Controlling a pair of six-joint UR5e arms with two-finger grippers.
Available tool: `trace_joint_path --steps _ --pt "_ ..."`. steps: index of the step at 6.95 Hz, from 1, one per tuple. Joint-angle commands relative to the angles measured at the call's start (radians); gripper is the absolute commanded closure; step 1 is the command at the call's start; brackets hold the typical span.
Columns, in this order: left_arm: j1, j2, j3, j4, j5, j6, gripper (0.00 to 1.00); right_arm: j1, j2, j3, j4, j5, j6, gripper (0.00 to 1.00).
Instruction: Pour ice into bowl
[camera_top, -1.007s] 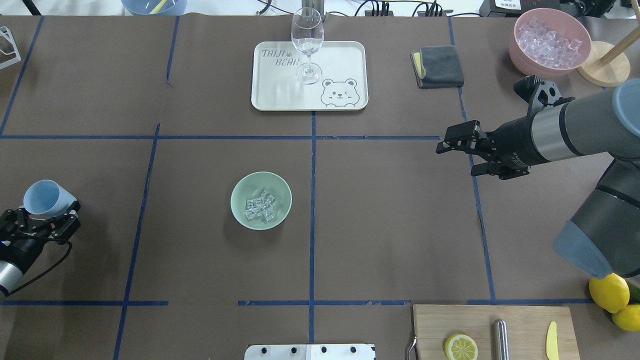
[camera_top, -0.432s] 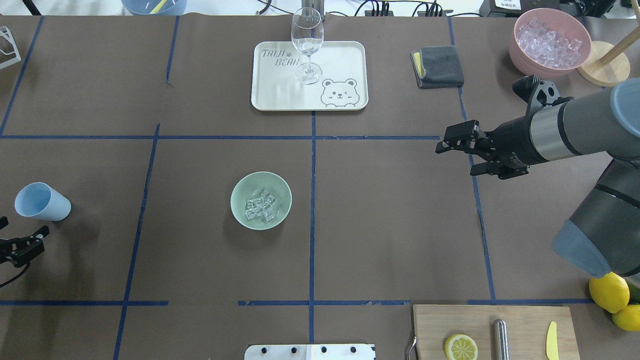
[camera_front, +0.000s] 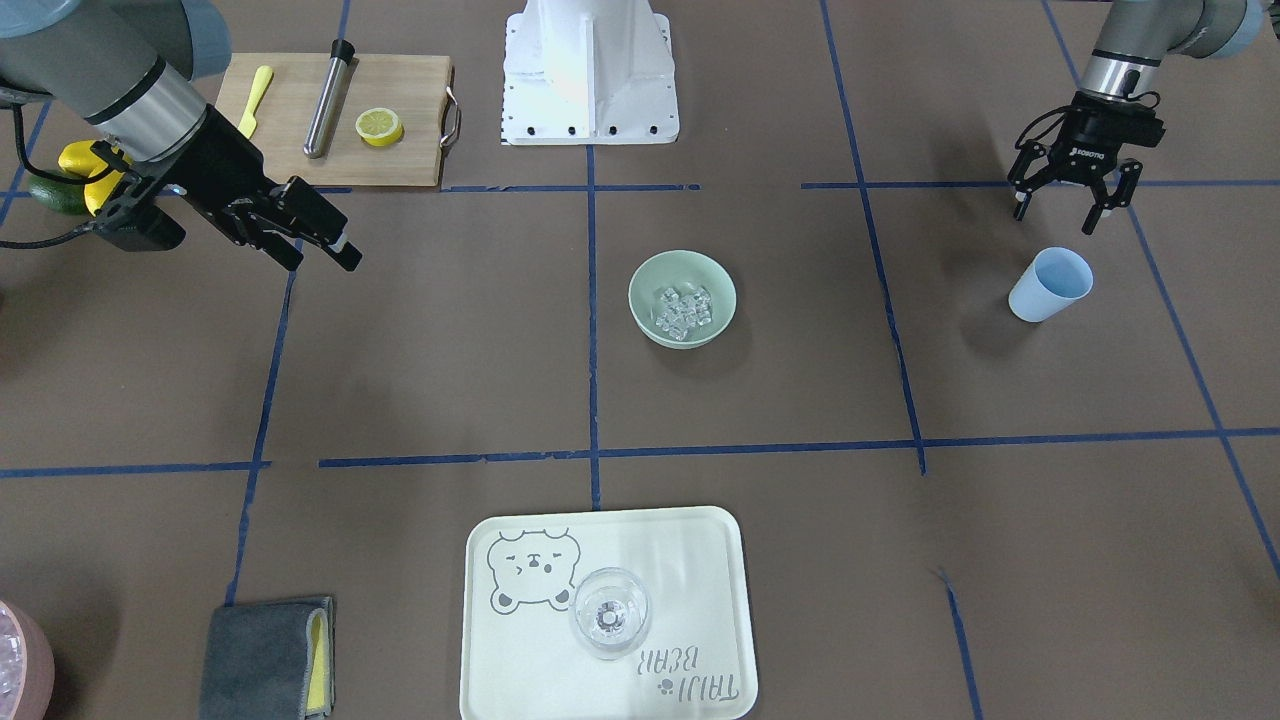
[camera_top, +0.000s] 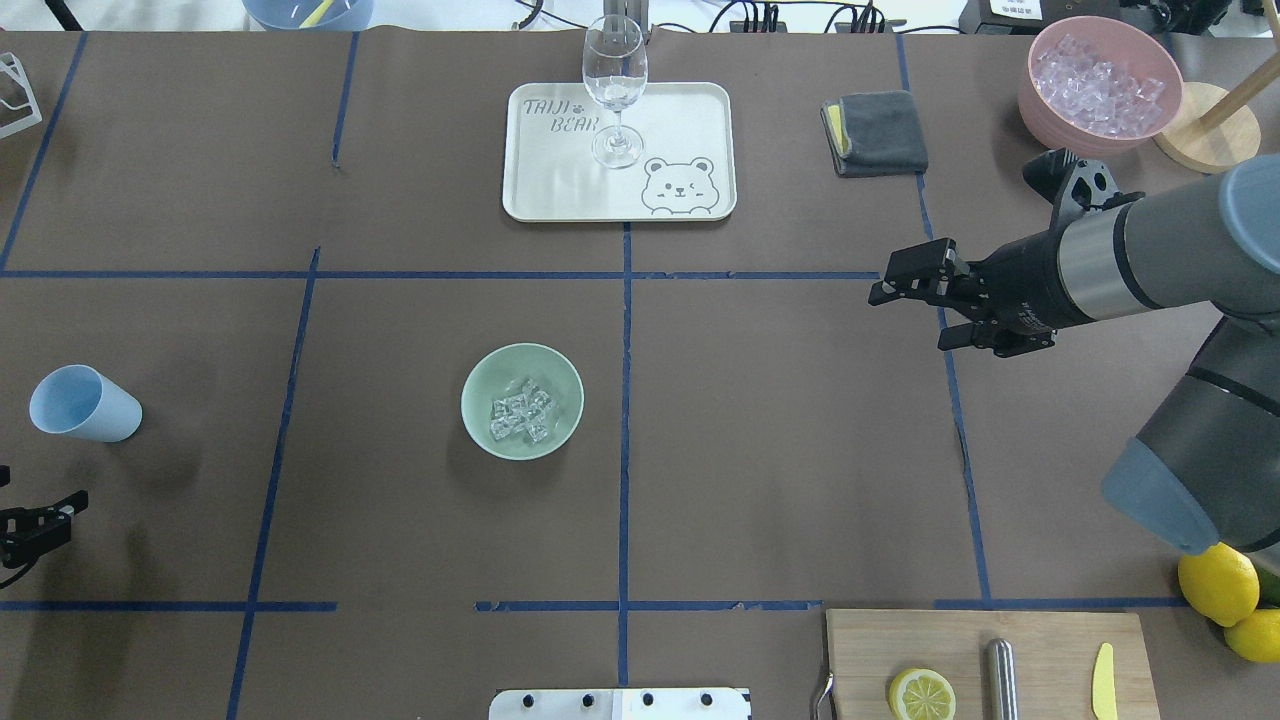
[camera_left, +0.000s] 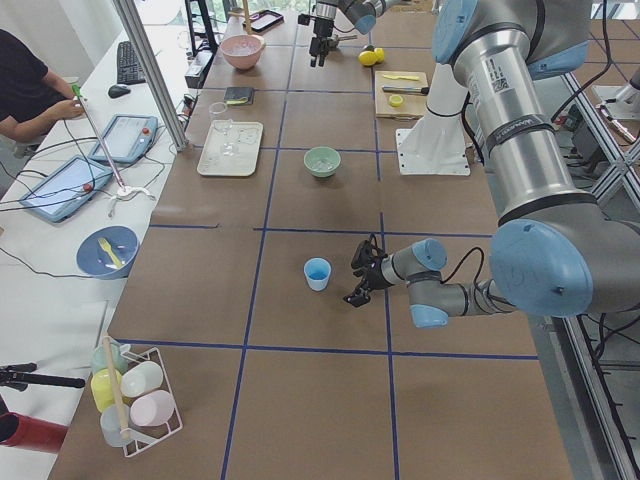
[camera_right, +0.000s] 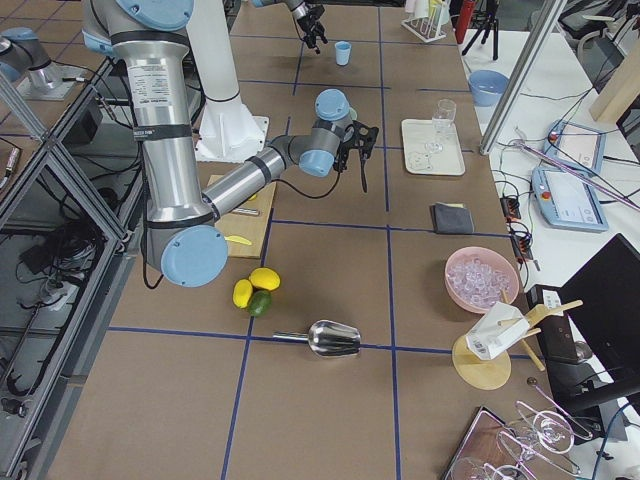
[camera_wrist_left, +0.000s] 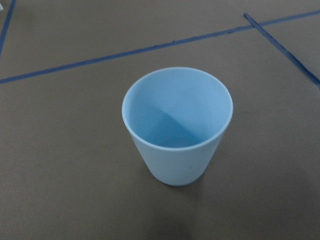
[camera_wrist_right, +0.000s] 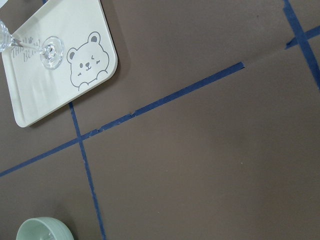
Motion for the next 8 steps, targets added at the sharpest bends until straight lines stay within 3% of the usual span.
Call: trace_joint_path --steps 1,3,4,5,7,8 --pt "-0.186 0.012 0.005 0.0 -0.223 0.213 0.0 -0.069 0.06 0.004 -0.033 -0.072 0.009 0.0" --pt "-0.438 -0.017 0.044 0.004 -0.429 0.481 0.0 -0.16 0.281 0.008 -0.367 -0.142 0.011 0.0" --pt "-0.581 -0.022 0.064 0.011 -0.529 0.609 0.0 -0.28 0.335 0.002 -0.437 -0.261 0.011 0.0" --pt "-0.702 -0.053 0.069 0.064 -0.637 0.638 0.0 -0.371 0.39 -0.018 -0.494 -0.381 0.02 0.0" --pt "-0.98 -0.217 0.067 0.342 -0.936 0.714 0.0 -0.429 0.545 -0.187 -0.51 -0.472 0.07 0.0" --pt "-0.995 -0.235 0.069 0.389 -0.947 0.787 0.0 -0.444 0.629 -0.311 -0.505 -0.503 0.07 0.01"
